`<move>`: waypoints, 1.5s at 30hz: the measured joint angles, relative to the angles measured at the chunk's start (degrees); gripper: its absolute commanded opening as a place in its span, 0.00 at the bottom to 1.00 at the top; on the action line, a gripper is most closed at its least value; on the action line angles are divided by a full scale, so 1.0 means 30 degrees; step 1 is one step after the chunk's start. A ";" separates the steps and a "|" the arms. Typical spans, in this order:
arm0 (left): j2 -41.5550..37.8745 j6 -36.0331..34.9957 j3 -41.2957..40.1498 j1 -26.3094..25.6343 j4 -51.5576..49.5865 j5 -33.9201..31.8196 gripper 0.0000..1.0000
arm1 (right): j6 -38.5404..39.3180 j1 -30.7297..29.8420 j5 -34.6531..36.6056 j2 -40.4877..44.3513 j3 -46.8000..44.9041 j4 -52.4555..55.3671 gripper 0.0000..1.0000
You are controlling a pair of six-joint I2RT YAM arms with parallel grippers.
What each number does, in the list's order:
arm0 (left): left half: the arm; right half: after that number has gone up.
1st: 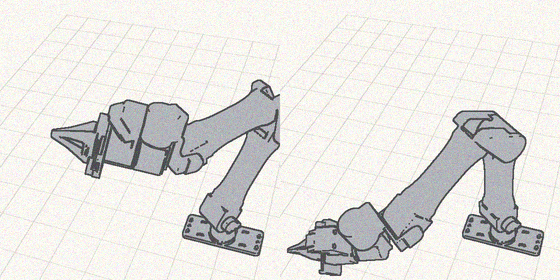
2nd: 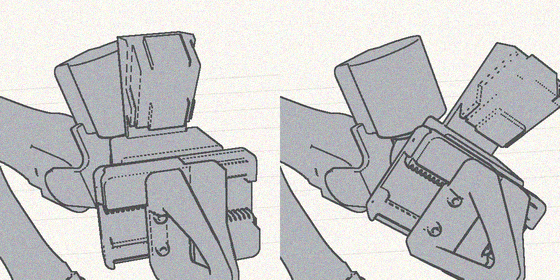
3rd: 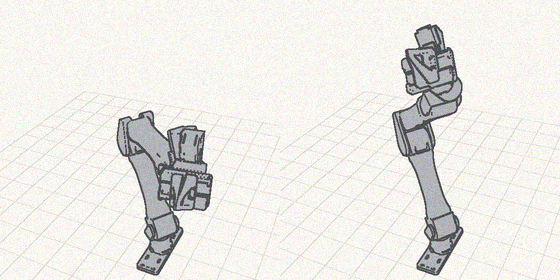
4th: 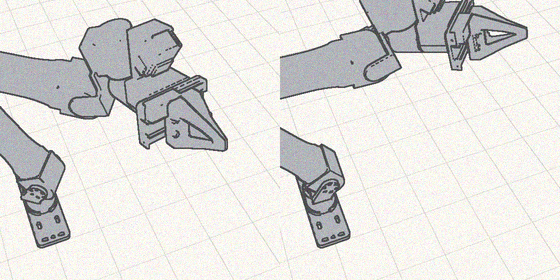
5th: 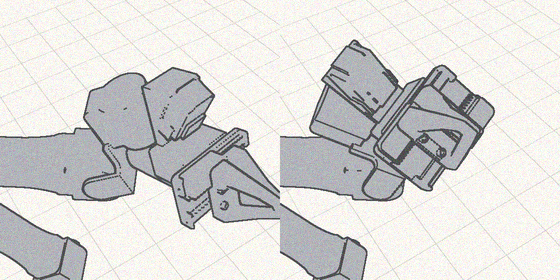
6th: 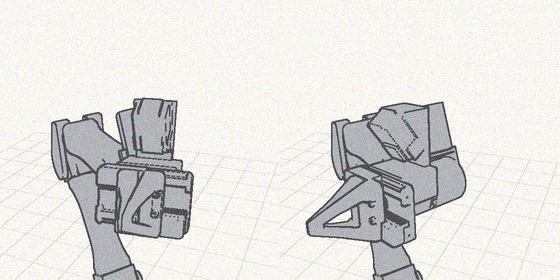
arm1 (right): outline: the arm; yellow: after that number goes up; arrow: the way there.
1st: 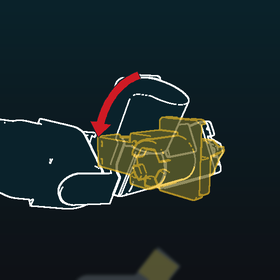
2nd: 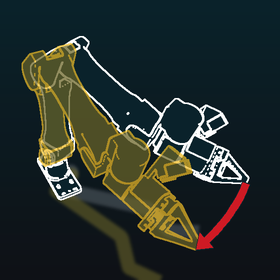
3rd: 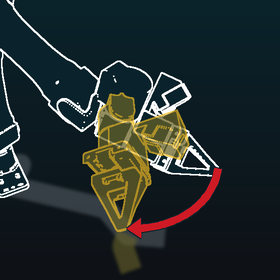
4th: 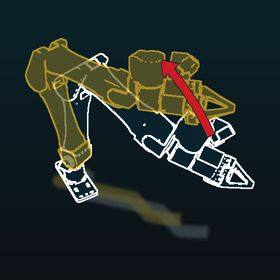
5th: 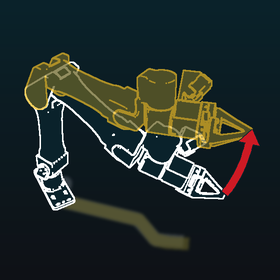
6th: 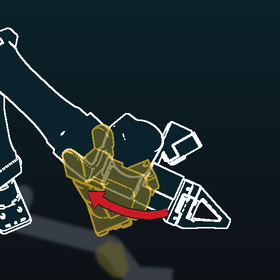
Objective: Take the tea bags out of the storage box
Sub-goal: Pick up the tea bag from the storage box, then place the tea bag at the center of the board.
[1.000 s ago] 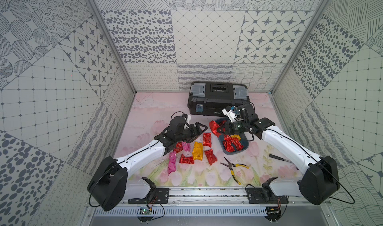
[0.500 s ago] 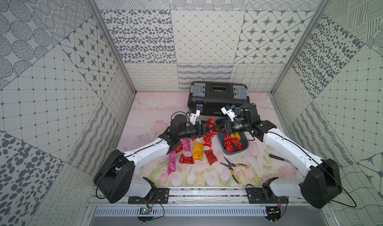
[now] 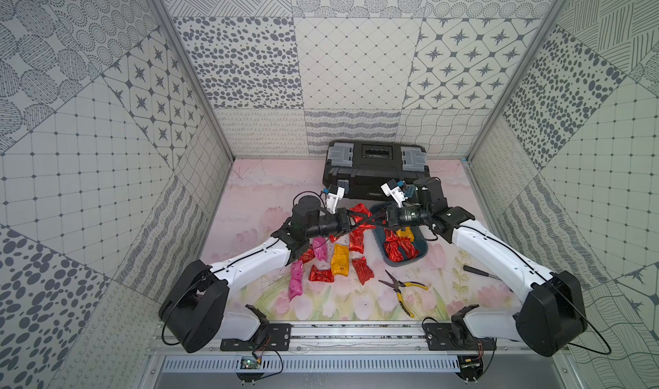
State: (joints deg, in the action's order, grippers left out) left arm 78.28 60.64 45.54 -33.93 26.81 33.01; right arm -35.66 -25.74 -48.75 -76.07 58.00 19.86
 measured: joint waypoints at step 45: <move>0.5836 -1.2050 0.4422 1.0965 -2.0240 -0.4867 0.45 | 0.1435 0.0933 0.8837 0.2171 -0.2004 0.4255 0.43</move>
State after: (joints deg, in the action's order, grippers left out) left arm 95.79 24.49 58.81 -1.04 -33.91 18.41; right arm -31.35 -22.94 -22.24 -69.56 51.99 32.62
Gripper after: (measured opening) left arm 0.351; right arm 0.430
